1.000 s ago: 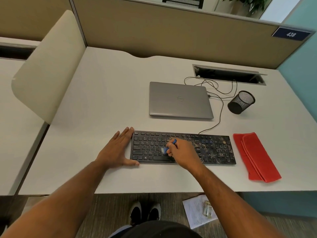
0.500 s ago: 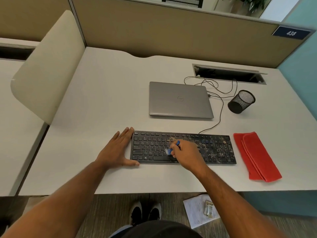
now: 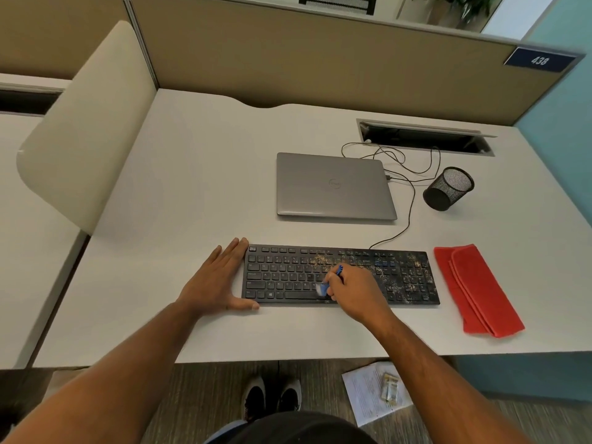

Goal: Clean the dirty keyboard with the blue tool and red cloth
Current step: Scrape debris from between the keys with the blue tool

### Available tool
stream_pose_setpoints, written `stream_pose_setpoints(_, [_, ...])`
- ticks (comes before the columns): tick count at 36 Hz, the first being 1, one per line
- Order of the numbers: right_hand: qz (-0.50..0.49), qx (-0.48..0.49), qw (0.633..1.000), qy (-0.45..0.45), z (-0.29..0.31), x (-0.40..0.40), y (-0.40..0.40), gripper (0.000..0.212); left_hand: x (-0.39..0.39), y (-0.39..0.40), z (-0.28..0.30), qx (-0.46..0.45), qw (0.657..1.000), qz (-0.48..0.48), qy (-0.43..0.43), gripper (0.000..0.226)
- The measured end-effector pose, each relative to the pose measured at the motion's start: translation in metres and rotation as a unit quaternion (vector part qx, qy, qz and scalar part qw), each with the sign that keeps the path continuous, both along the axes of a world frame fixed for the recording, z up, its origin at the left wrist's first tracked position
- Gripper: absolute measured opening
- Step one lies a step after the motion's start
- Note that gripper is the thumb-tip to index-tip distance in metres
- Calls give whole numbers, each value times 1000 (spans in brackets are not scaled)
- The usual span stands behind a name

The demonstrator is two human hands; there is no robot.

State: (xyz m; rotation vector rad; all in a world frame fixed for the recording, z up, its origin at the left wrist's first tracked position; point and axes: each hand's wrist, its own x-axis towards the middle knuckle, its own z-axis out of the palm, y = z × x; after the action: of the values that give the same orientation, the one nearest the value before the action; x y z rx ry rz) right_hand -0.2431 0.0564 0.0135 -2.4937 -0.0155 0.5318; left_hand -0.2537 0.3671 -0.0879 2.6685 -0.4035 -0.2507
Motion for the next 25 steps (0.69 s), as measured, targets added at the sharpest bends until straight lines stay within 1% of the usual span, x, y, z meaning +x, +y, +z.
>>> stream_pose_setpoints(1, [5, -5, 1000, 0, 0, 0, -1, 28, 0, 0, 0, 1, 1000, 0, 0, 141])
stream_pose_setpoints(5, [-32, 35, 998, -28, 2, -1, -2, 26, 1, 1, -1, -2, 1000, 1, 0, 142])
stream_pose_setpoints(8, [-4, -2, 1000, -7, -1, -3, -2, 30, 1, 1, -1, -2, 1000, -1, 1, 141])
stream_pose_setpoints(10, [2, -10, 1000, -9, -1, -3, -2, 31, 1, 1, -2, 1, 1000, 0, -1, 141])
stream_pose_setpoints(13, [-8, 41, 999, -22, 1, -4, 2, 27, 1, 1, -2, 2, 1000, -1, -2, 141])
stream_pose_setpoints(15, [4, 41, 999, -29, 0, -5, 5, 25, 0, 1, -1, 0, 1000, -1, -2, 141])
stream_pose_setpoints(20, [10, 28, 1000, 7, -6, -5, 8, 29, 1, 1, -1, -1, 1000, -3, -4, 141])
stream_pose_setpoints(25, [-6, 53, 999, 1, -3, -3, 4, 27, 1, 1, -2, -1, 1000, -2, -4, 141])
